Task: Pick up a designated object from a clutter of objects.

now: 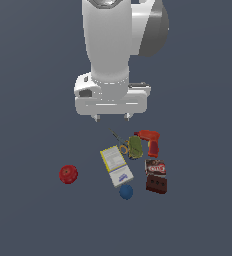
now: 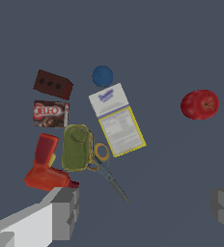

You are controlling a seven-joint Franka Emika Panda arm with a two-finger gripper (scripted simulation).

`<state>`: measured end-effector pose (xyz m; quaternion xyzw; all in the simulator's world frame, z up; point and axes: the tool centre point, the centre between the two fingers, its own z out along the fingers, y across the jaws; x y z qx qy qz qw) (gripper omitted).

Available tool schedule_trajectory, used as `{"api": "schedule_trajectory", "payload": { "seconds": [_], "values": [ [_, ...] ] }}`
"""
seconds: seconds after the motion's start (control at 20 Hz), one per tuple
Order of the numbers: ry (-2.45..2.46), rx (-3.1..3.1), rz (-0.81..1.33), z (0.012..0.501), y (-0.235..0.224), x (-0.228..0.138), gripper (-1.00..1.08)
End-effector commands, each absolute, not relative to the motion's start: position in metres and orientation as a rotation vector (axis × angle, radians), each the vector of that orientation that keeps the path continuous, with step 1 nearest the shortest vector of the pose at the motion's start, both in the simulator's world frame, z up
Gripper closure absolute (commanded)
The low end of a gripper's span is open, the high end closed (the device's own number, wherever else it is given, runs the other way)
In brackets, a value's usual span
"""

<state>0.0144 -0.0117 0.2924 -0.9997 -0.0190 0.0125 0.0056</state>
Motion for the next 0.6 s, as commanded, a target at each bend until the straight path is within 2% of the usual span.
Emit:
{"api": "schedule_trajectory", "payload": {
  "seconds": [0.0,0.55],
  "values": [
    [-0.151,-3.133,0.04,0.285,-0.005,0.024,-0.92],
    [-0.741,-3.075,0.04,0.233,0.042,0.078,-0.92]
  ]
}}
